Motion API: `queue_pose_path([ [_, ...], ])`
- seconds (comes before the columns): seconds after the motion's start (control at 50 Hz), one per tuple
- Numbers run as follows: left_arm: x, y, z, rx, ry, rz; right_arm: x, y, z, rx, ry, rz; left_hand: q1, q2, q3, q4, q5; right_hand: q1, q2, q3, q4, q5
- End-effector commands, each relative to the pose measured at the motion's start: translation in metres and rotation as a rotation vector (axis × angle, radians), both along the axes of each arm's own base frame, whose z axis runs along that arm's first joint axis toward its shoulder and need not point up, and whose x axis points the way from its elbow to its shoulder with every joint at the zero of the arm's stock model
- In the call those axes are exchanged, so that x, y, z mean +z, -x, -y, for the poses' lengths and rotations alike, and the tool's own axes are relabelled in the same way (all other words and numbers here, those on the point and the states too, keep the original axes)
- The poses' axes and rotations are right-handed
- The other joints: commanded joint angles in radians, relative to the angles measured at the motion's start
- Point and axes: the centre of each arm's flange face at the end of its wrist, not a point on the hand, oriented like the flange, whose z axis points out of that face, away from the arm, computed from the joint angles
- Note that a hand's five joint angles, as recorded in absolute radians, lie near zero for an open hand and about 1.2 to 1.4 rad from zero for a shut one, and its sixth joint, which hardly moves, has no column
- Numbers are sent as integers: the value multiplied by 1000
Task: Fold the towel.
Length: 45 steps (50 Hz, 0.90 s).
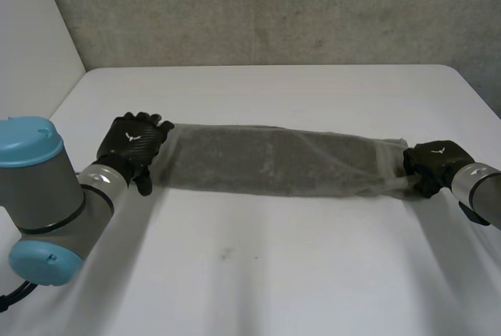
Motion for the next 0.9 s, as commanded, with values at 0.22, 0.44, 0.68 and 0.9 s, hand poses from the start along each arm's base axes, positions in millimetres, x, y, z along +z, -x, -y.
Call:
queue_pose_path([
  [0.22,-4,-7,0,17,-15,9,37,72,50,-150,261,-478,-6,9,8,6,-28,463,272,282,280,312],
  [0.44,-3,-8,-2,20,-13,9,93,-28,27,104,572,-414,-6,9,8,6,-28,463,272,282,280,312],
  [0.68,2,-10,-3,28,-3,6,89,-189,-42,574,952,-355,-6,9,8,6,-28,463,272,282,280,312],
  [0.9,-2,-20,0,54,-18,10,-14,-265,-140,1104,940,-303,-6,9,8,6,-28,463,272,282,280,312],
])
